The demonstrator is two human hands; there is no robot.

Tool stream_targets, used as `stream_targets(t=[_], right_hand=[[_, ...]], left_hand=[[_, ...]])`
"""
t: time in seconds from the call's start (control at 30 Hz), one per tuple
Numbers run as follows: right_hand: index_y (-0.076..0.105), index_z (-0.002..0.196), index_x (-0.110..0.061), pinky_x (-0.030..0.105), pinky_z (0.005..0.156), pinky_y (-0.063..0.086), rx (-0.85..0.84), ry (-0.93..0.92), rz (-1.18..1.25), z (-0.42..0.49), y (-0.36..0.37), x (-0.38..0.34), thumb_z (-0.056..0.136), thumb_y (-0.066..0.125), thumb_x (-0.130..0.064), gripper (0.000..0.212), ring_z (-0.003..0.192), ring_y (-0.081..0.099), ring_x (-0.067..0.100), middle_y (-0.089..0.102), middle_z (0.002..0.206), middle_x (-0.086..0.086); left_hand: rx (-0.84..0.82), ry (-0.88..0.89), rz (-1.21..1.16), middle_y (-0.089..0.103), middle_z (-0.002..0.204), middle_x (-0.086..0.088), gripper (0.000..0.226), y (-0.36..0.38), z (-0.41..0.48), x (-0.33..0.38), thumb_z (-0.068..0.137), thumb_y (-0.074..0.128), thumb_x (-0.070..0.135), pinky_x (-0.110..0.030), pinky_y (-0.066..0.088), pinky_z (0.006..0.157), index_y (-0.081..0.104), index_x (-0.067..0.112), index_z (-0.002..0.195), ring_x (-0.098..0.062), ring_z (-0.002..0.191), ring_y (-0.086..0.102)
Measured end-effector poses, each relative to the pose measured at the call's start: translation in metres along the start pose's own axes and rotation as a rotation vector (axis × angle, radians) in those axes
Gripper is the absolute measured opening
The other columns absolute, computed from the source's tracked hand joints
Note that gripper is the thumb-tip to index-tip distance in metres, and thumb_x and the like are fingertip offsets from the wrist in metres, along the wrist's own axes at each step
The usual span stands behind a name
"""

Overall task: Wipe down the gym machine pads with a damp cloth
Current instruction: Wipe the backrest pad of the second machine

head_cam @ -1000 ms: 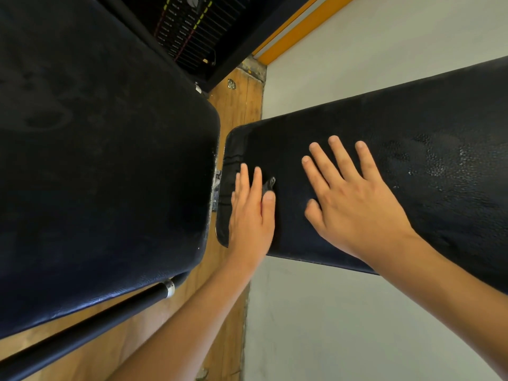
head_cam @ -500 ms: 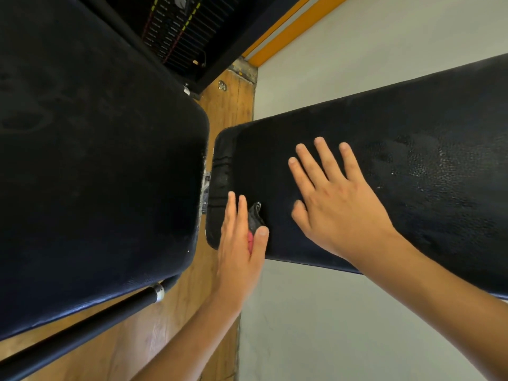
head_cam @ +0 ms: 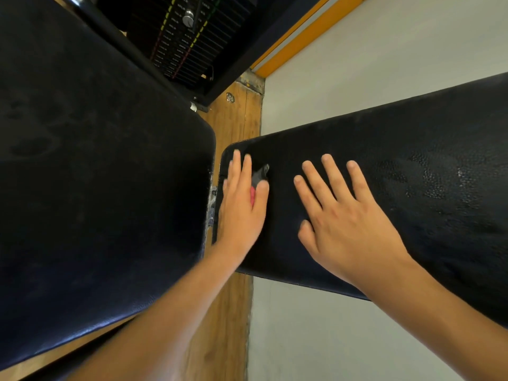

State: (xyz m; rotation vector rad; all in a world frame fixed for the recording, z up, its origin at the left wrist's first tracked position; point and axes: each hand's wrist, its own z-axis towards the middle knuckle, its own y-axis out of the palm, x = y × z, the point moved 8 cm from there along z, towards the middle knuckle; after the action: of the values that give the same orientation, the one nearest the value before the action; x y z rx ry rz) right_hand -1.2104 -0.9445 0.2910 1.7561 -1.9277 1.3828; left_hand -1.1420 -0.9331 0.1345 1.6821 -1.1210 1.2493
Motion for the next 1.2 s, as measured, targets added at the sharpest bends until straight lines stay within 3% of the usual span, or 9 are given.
stream_targets(t=[0.2, 0.4, 0.77, 0.93, 1.07, 1.2], right_hand=[[-0.01, 0.161, -0.011, 0.06, 0.123, -0.008, -0.004, 0.005, -0.003, 0.002, -0.001, -0.001, 0.098, -0.004, -0.05, 0.073, 0.154, -0.02, 0.042, -0.016, 0.167, 0.02], [-0.01, 0.16, -0.01, 0.061, 0.123, -0.006, -0.025, 0.008, -0.002, 0.002, -0.001, 0.0, 0.098, -0.003, -0.049, 0.074, 0.153, -0.021, 0.043, -0.017, 0.167, 0.021], [-0.018, 0.159, -0.011, 0.06, 0.123, -0.009, -0.048, 0.01, 0.003, 0.002, -0.002, -0.001, 0.096, -0.008, -0.049, 0.074, 0.151, -0.027, 0.043, -0.024, 0.165, 0.02], [-0.016, 0.16, -0.014, 0.061, 0.123, -0.007, -0.045, 0.008, -0.006, 0.003, -0.002, -0.002, 0.096, -0.008, -0.049, 0.074, 0.152, -0.025, 0.043, -0.022, 0.166, 0.02], [-0.01, 0.162, -0.015, 0.061, 0.123, -0.006, -0.036, 0.007, -0.018, 0.005, -0.002, -0.003, 0.097, -0.006, -0.049, 0.073, 0.154, -0.021, 0.043, -0.016, 0.168, 0.02], [-0.007, 0.162, -0.015, 0.061, 0.123, -0.005, -0.024, 0.006, -0.032, 0.007, -0.002, -0.003, 0.097, -0.006, -0.048, 0.073, 0.154, -0.017, 0.043, -0.012, 0.169, 0.02]], left_hand=[[-0.071, 0.045, 0.11, 0.003, 0.172, 0.002, 0.058, -0.007, 0.084, 0.013, 0.112, 0.032, 0.035, -0.043, 0.007, 0.129, 0.013, 0.018, 0.163, -0.012, 0.157, -0.003], [-0.077, 0.038, 0.071, 0.008, 0.172, 0.005, 0.059, -0.004, 0.077, 0.004, 0.111, 0.032, 0.037, -0.028, 0.007, 0.122, 0.011, 0.019, 0.164, -0.007, 0.156, 0.002], [-0.12, 0.074, 0.039, 0.0, 0.17, 0.016, 0.057, -0.001, -0.001, -0.026, 0.112, 0.032, 0.037, -0.04, 0.013, 0.129, 0.005, 0.03, 0.162, 0.004, 0.154, -0.003], [-0.112, 0.088, 0.09, -0.011, 0.169, 0.018, 0.053, 0.004, -0.02, -0.03, 0.109, 0.028, 0.043, -0.044, 0.009, 0.128, 0.003, 0.046, 0.156, -0.003, 0.156, -0.008], [-0.099, 0.096, 0.176, -0.007, 0.171, 0.007, 0.052, 0.002, 0.003, -0.019, 0.112, 0.031, 0.037, -0.047, -0.006, 0.128, 0.012, 0.038, 0.16, -0.011, 0.157, -0.011], [-0.081, 0.072, 0.151, -0.002, 0.172, 0.004, 0.051, -0.002, 0.022, -0.012, 0.113, 0.03, 0.033, -0.046, -0.004, 0.128, 0.019, 0.03, 0.162, -0.014, 0.158, -0.009]])
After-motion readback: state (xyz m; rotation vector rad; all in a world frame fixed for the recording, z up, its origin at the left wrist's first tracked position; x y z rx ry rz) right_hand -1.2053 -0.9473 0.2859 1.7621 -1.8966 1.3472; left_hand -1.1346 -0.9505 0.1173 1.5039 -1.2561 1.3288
